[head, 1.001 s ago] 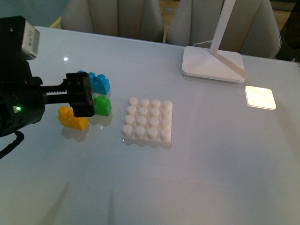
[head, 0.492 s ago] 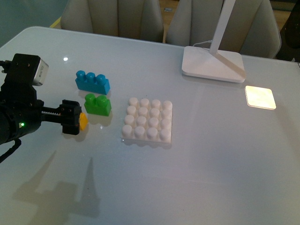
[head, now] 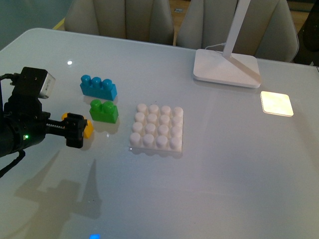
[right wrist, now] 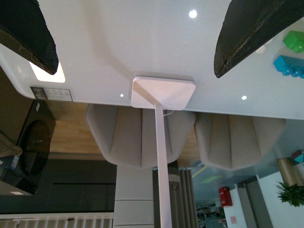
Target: Insert yellow block into base center
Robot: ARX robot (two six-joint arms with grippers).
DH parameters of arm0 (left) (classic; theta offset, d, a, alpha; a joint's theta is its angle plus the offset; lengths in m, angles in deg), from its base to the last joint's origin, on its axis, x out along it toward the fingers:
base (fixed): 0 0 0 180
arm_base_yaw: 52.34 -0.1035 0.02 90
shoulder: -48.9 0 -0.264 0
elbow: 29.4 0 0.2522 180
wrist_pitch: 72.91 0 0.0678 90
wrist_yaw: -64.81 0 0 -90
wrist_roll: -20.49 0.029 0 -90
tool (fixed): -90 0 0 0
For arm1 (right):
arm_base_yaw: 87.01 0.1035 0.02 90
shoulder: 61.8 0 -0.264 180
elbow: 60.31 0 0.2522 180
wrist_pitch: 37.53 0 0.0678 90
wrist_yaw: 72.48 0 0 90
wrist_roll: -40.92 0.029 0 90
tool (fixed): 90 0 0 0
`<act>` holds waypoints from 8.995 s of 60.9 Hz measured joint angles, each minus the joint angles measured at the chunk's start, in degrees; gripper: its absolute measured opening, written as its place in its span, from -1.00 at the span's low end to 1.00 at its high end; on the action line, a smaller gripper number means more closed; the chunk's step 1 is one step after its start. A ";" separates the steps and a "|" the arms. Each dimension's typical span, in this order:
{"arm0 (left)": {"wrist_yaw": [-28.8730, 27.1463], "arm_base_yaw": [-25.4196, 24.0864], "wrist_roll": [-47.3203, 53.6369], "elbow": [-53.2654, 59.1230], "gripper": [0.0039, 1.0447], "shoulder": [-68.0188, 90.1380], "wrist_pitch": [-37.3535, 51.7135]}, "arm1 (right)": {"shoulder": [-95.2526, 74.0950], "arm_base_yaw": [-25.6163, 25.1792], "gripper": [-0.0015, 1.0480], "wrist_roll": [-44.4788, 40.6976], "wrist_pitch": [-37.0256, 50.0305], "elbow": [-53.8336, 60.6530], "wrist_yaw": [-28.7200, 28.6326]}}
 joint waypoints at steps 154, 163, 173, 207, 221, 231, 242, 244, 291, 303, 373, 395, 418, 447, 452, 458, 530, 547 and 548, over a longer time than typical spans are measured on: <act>-13.92 12.20 -7.54 3.34 0.22 -8.98 -6.69 | 0.00 0.00 0.83 0.00 0.00 0.00 0.00; -16.81 17.70 -10.95 3.15 0.21 -11.69 -8.63 | 0.00 0.00 0.83 0.00 0.00 0.00 0.00; -19.63 23.19 -14.99 1.57 0.21 -11.89 -10.84 | 0.00 0.00 0.83 0.00 0.00 0.00 0.00; -25.05 30.36 -19.17 -11.76 0.21 -3.48 -19.12 | 0.00 0.00 0.83 0.00 0.00 0.00 0.00; -26.01 30.71 -19.17 -16.22 0.21 -1.18 -21.55 | 0.00 0.00 0.83 0.00 0.00 0.00 0.00; -26.18 31.10 -19.17 -18.25 0.21 0.11 -22.75 | 0.00 0.00 0.83 0.00 0.00 0.00 0.00; -26.36 31.67 -19.17 -20.00 0.21 1.07 -23.54 | 0.00 0.00 0.83 0.00 0.00 0.00 0.00; -26.40 31.74 -19.17 -20.28 0.21 1.22 -23.61 | 0.00 0.00 0.83 0.00 0.00 0.00 0.00; -27.23 32.00 -19.50 -23.45 0.21 4.39 -25.09 | 0.00 0.00 0.83 0.00 0.00 0.00 0.00; -27.28 32.00 -19.74 -23.67 0.21 4.61 -25.35 | 0.00 0.00 0.83 0.00 0.00 0.00 0.00; -27.69 32.41 -21.70 -25.92 0.21 6.49 -26.49 | 0.00 0.00 0.83 0.00 0.00 0.00 0.00; -26.99 32.13 -22.99 -25.86 0.21 7.67 -26.58 | 0.00 0.00 0.83 0.00 0.00 0.00 0.00; -25.09 31.30 -23.50 -25.92 0.21 7.93 -26.93 | 0.00 0.00 0.83 0.00 0.00 0.00 0.00; -23.80 30.58 -23.65 -26.97 0.21 9.05 -27.34 | 0.00 0.00 0.83 0.00 0.00 0.00 0.00; -24.00 30.51 -23.67 -26.97 0.21 9.29 -26.67 | 0.00 0.00 0.83 0.00 0.00 0.00 0.00; -24.11 30.47 -23.82 -26.97 0.21 9.77 -25.55 | 0.00 0.00 0.83 0.00 0.00 0.00 0.00; -24.90 30.75 -20.94 -27.02 0.21 12.98 -22.62 | 0.00 0.00 0.83 0.00 0.00 0.00 0.00; -25.24 30.75 -20.59 -27.02 0.21 13.40 -22.12 | 0.00 0.00 0.83 0.00 0.00 0.00 0.00; -25.24 30.75 -20.59 -27.02 0.21 13.42 -22.12 | 0.00 0.00 0.83 0.00 0.00 0.00 0.00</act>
